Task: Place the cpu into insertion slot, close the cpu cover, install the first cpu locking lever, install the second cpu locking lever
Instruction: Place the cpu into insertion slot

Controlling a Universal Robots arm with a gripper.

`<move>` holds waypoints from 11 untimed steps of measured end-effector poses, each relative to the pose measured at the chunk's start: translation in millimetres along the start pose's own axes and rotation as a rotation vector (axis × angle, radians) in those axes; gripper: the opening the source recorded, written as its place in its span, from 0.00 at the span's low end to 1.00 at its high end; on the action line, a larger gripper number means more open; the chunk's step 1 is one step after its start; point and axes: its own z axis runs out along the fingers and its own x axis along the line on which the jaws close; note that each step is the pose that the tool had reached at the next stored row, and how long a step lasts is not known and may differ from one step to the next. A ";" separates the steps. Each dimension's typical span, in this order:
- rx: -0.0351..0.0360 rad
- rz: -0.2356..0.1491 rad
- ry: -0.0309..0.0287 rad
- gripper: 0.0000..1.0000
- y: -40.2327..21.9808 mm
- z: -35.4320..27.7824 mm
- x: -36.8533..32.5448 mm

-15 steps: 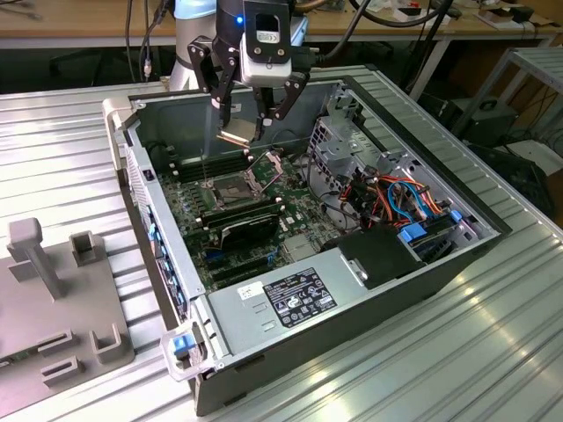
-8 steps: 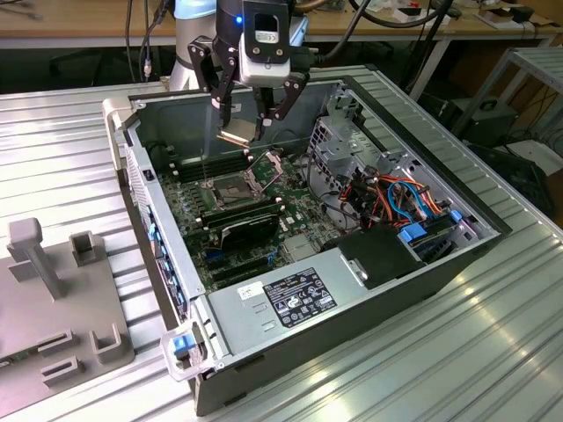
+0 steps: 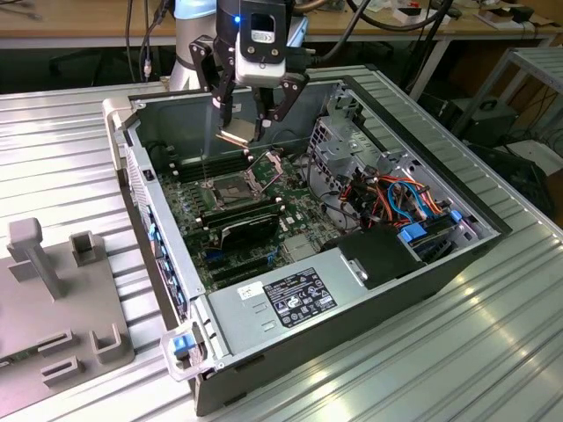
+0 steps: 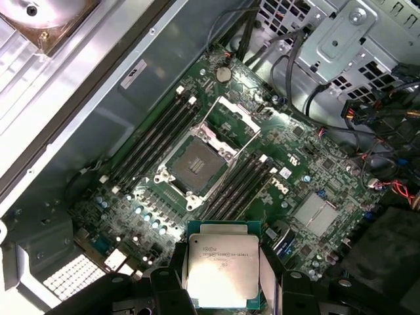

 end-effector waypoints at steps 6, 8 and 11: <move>0.0004 0.019 -0.0008 0.53 0.0 0.2 0.0; 0.0004 0.019 -0.0008 0.53 0.0 0.1 0.0; 0.0004 0.019 -0.0008 0.53 0.0 0.1 0.0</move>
